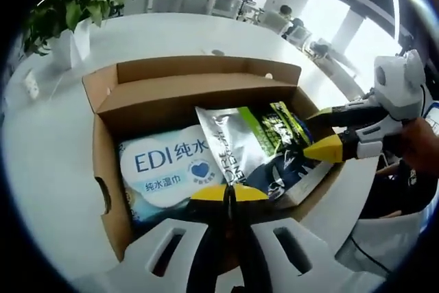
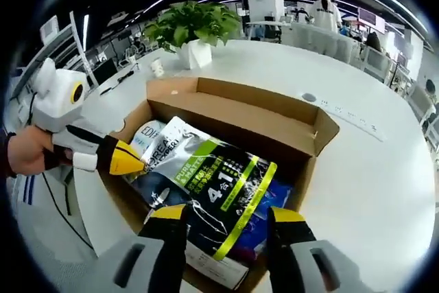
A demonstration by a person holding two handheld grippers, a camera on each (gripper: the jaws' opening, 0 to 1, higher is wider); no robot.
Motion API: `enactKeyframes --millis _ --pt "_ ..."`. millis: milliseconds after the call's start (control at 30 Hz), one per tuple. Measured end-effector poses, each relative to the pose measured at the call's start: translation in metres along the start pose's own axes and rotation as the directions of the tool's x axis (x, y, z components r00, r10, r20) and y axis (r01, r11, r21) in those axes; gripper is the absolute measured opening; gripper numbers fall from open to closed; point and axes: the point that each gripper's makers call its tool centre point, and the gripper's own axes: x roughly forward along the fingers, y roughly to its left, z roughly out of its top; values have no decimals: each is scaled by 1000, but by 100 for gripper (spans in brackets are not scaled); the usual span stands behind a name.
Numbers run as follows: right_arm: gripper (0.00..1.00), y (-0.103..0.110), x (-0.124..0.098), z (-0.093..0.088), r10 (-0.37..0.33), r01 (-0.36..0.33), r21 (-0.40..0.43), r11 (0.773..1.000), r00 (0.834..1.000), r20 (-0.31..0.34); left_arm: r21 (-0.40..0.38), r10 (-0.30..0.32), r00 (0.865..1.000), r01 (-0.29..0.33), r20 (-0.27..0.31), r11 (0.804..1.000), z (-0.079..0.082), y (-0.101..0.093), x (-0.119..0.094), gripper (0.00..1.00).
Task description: Operate the shoe box by opening the lid, removing the specified soft item, and placing it in the target area until the item is outside and the box remains undamaged.
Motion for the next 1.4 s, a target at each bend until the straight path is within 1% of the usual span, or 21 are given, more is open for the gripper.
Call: enactKeyframes --millis 67,133,233,300,400,533,633,767,867,900,933,967,1133,1300,1400 --pt "43 2 3 -2 24 -24 33 999 1000 -9 -5 -1 1000 1 0 1000 -1 2 0 0" --pt "41 1 5 -1 29 -29 40 999 1000 -4 -6 0 1000 0 0 1000 -1 3 0 0" --pt "41 2 9 1 40 -40 58 998 999 -3 -9 -4 1000 4 2 1000 -1 4 0 0" --pt "40 7 10 -2 61 -61 79 995 998 -4 -8 -7 1000 7 2 1000 -1 4 0 0" --pt "37 6 14 -4 67 -66 87 994 998 -10 -10 -11 1000 11 2 1000 -1 4 1 0" --pt "30 0 16 -2 52 -51 105 993 999 -13 -13 -18 1000 18 1 1000 -1 5 2 0" --pt "24 -5 16 -2 38 -37 109 993 999 -12 -16 -20 1000 20 4 1000 -1 5 2 0" --pt "16 -9 13 0 35 -35 153 988 999 6 -11 -21 1000 21 13 1000 -1 4 1 0" --pt "5 -14 11 4 26 -32 189 981 999 33 -7 -24 1000 24 14 1000 -1 3 0 0" --pt "0 -17 10 5 12 -19 191 981 999 39 -7 -22 1000 22 13 1000 -1 4 0 0" --pt "0 -17 9 6 16 -24 191 981 999 42 -8 -23 1000 23 17 1000 -1 4 -1 0" --pt "0 -15 9 7 31 -41 211 977 998 49 -10 -20 1000 20 17 1000 -1 5 -1 0" --pt "0 -14 9 7 41 -54 236 970 997 61 -2 -14 1000 14 23 1000 2 6 0 0" --pt "0 -11 0 11 47 -66 239 969 996 82 -1 -13 999 13 31 1000 5 5 -3 0" --pt "0 -14 -2 13 47 -68 238 969 995 93 6 -14 999 14 35 1000 7 2 -6 0"
